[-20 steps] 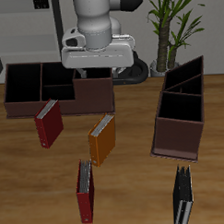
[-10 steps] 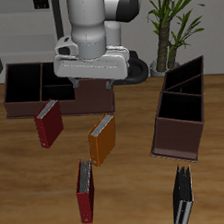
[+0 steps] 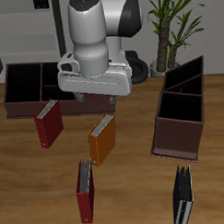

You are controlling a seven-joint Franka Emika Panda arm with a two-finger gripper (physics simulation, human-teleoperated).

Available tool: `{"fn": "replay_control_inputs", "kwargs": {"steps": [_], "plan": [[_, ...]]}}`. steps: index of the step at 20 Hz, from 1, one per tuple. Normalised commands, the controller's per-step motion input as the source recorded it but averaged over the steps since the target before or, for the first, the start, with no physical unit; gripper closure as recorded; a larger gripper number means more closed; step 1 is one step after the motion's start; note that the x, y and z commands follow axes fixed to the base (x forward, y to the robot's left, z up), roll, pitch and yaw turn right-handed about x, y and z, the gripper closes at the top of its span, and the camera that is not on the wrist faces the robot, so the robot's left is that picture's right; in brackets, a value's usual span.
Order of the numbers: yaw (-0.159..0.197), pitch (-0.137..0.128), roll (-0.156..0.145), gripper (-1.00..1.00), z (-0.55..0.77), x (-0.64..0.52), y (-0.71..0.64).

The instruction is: Place the orange book into the back desk caddy's back compartment

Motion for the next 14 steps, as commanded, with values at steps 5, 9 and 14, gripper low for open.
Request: {"fn": "replay_control_inputs", "kwargs": {"steps": [5, 9, 14], "plan": [[-0.065, -0.017, 0.011, -1.00, -0.32, 0.11, 0.05], [-0.078, -0.044, 0.014, -1.00, -0.25, -0.01, -0.04], [-0.027, 0.008, -0.018, -1.00, -0.33, 0.08, -0.06]]}}
